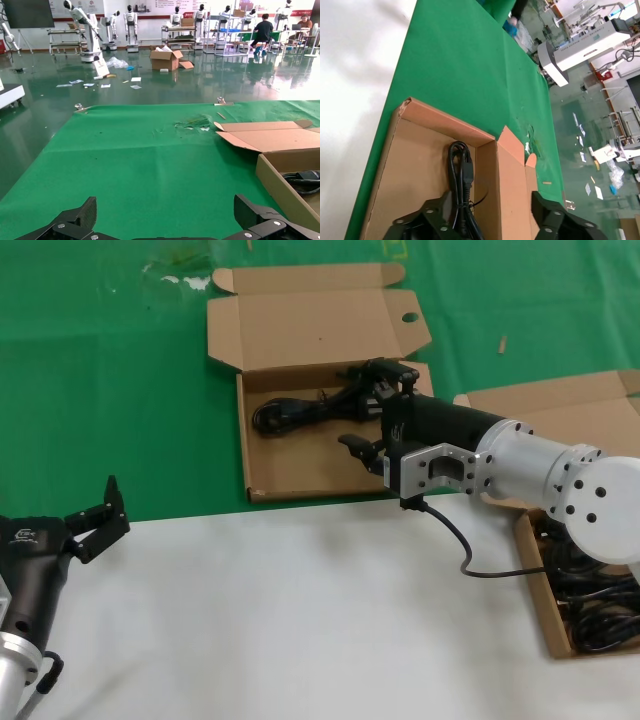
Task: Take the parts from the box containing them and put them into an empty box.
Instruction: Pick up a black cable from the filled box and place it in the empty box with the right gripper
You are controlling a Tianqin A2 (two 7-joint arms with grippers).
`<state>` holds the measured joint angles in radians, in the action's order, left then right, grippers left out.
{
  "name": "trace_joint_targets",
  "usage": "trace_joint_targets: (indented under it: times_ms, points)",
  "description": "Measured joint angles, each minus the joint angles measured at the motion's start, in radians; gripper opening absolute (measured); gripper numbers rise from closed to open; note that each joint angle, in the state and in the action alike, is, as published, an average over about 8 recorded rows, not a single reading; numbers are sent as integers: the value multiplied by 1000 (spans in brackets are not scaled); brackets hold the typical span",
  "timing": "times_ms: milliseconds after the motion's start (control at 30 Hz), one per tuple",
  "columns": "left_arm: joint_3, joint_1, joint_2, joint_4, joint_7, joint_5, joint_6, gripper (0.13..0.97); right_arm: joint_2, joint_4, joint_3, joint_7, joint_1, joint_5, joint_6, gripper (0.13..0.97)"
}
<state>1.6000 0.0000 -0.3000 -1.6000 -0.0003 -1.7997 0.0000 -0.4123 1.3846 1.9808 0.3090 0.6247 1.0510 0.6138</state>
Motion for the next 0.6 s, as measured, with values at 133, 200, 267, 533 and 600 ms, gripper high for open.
trace_joint_targets:
  times_ms: [133, 200, 267, 533, 600]
  points:
    - [0, 0, 0, 0, 0, 0, 0, 966, 0, 0, 0, 0, 0, 0, 0, 547]
    - [0, 0, 0, 0, 0, 0, 0, 966, 0, 0, 0, 0, 0, 0, 0, 598]
    - [0, 0, 0, 0, 0, 0, 0, 966, 0, 0, 0, 0, 0, 0, 0, 649]
    - [0, 0, 0, 0, 0, 0, 0, 966, 0, 0, 0, 0, 0, 0, 0, 743]
    - [0, 0, 0, 0, 0, 0, 0, 966, 0, 0, 0, 0, 0, 0, 0, 780]
